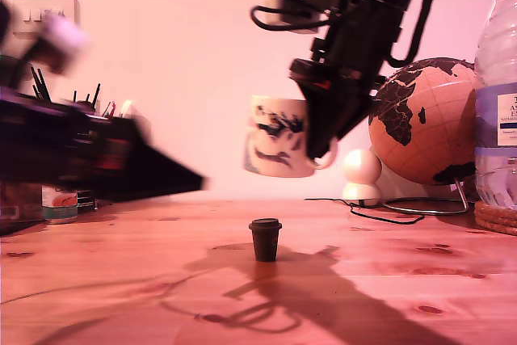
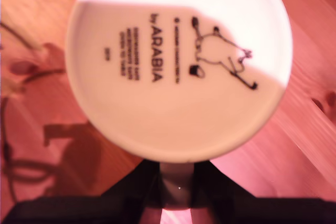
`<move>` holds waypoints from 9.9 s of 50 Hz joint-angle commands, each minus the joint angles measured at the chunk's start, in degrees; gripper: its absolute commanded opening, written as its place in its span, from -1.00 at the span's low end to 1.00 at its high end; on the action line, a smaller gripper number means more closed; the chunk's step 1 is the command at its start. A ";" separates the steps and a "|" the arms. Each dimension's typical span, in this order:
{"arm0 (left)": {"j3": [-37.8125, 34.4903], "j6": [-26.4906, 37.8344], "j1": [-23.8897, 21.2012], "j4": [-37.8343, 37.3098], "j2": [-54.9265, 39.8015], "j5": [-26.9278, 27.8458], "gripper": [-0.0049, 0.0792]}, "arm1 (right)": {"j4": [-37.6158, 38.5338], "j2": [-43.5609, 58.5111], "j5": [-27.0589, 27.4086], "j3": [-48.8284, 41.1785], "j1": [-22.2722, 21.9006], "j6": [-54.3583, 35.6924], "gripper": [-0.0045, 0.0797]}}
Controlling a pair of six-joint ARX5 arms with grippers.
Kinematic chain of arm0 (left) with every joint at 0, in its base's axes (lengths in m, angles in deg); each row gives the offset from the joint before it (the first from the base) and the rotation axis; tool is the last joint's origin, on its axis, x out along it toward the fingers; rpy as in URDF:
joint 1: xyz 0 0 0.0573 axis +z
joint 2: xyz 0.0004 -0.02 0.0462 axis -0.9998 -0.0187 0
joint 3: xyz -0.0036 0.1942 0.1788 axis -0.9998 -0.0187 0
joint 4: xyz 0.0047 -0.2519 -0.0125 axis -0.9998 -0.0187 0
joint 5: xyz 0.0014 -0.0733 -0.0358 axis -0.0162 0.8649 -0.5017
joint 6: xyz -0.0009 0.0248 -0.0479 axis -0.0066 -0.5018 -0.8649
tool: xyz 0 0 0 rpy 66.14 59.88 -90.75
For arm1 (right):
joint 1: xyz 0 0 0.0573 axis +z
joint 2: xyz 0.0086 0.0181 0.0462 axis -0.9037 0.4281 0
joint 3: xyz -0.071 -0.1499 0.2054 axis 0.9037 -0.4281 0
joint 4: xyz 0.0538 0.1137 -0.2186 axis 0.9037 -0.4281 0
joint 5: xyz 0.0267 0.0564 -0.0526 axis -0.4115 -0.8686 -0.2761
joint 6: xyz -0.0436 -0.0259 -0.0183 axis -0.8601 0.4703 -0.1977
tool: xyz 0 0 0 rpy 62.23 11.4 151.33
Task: Lift the coffee cup and remove the coffee capsule that is hidden under it
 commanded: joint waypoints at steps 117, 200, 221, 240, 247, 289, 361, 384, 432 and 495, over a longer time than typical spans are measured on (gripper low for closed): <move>40.92 21.18 -3.80 -53.96 -17.42 -2.82 -0.73 | 0.63 -12.15 -3.04 1.36 -7.43 -0.13 -0.92; 40.89 20.83 19.85 -69.61 -13.60 2.05 -0.74 | 1.70 -7.96 -4.92 1.36 -5.05 -0.13 -0.92; 40.89 20.85 19.87 -70.99 -13.68 2.01 -0.14 | 1.77 -7.96 -4.81 1.36 -4.31 -0.13 -0.92; 40.92 22.53 19.85 -71.87 -13.55 2.03 0.24 | 1.81 -7.96 -4.39 1.36 -4.31 -0.13 -0.92; 40.94 21.68 19.91 -72.19 -12.55 3.96 0.25 | 1.90 -7.96 -4.33 1.36 -4.31 -0.15 -0.92; 41.05 16.50 23.63 -72.32 -0.70 5.03 -0.94 | 1.92 -0.48 -1.27 1.66 0.37 -0.13 -0.92; 41.05 16.24 23.50 -75.03 -0.39 5.09 -0.94 | -8.48 17.97 -3.19 15.56 3.26 0.09 -0.92; 41.05 16.24 23.50 -75.12 -0.39 5.16 -0.94 | -8.46 19.78 -2.75 15.56 3.17 0.07 -0.92; 41.05 16.20 23.50 -73.94 -0.11 6.16 -0.94 | -10.62 21.42 -1.31 15.56 3.19 0.09 -0.44; 40.83 11.04 23.50 -73.79 11.56 8.28 -0.94 | -11.58 3.45 -2.93 16.22 3.74 6.19 -0.92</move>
